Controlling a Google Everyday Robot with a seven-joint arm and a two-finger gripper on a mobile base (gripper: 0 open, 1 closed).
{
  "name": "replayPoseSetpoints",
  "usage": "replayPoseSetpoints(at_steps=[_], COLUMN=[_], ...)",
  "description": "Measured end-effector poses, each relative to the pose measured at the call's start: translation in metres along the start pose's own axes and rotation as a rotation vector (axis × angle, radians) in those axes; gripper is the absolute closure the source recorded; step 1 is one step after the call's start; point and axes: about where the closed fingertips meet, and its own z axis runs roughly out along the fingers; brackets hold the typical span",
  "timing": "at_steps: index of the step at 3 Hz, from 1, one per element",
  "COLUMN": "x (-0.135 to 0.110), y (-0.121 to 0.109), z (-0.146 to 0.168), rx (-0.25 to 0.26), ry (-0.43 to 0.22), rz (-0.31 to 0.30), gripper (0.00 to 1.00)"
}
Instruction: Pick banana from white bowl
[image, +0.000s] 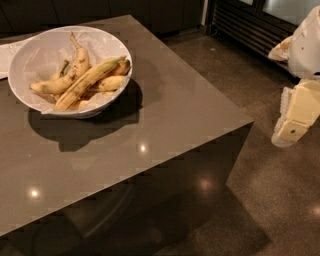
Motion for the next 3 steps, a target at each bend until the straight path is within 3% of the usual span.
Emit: replayPoseSetpoints(at_steps=[1,2,3], x=[0.000,-0.015,-0.043], y=[0.000,-0.006,-0.016], z=[0.000,-0.008,-0.012], rx=[0.000,0.008,-0.008], ry=[0.000,0.005,0.026], rz=[0.000,-0.045,-0.140], gripper=[0.00,0.00,0.00])
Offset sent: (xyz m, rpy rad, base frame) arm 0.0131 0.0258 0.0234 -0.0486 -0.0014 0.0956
